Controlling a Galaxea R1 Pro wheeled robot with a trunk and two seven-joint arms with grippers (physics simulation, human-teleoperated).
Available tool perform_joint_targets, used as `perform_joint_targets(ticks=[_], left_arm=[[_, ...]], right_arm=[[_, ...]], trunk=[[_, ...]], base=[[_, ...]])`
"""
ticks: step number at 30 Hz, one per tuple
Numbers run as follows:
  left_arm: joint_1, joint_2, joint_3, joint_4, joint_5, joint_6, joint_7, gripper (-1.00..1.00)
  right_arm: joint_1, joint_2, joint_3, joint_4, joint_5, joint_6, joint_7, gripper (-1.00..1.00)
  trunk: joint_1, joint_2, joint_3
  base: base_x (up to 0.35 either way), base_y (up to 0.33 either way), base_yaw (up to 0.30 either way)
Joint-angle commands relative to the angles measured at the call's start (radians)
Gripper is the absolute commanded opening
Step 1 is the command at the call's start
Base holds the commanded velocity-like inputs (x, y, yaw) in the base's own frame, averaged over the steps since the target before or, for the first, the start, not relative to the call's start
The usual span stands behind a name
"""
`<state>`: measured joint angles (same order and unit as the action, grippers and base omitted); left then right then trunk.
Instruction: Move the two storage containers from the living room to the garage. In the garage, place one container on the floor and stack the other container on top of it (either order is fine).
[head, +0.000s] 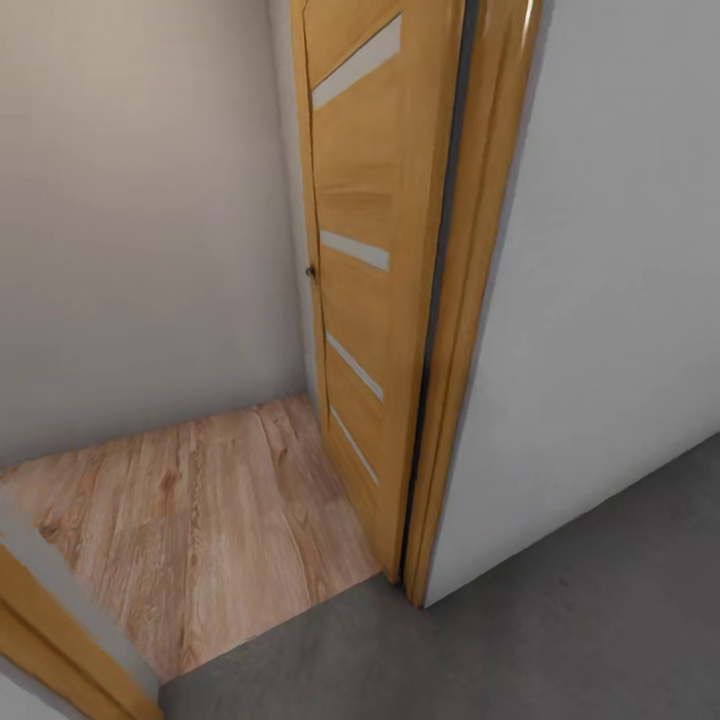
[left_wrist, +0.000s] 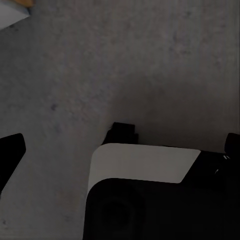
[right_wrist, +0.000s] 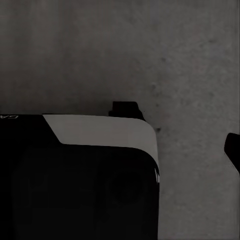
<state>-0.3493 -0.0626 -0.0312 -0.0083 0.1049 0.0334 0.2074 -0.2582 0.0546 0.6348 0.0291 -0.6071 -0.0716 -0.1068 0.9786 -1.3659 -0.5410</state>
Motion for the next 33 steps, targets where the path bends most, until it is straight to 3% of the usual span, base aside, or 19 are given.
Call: perform_joint_targets(ticks=[1,19,33], left_arm=[[0.000,0.000,-0.004,-0.001,0.010,0.003,0.003,1.00],[0.000,0.000,-0.004,-0.001,0.010,0.003,0.003,1.00],[0.000,0.000,-0.004,-0.001,0.011,0.001,0.003,1.00]], right_arm=[[-0.001,0.001,0.008,0.003,-0.008,-0.005,-0.001,1.00],[-0.001,0.002,0.008,0.003,-0.008,-0.005,-0.001,1.00],[-0.001,0.002,0.008,0.003,-0.008,-0.005,-0.001,1.00]], trunk=[[0.001,0.000,-0.001],[0.001,0.000,-0.001],[0.001,0.000,-0.001]], base=[[0.322,0.000,0.026],[0.322,0.000,0.007],[0.262,0.000,0.241]])
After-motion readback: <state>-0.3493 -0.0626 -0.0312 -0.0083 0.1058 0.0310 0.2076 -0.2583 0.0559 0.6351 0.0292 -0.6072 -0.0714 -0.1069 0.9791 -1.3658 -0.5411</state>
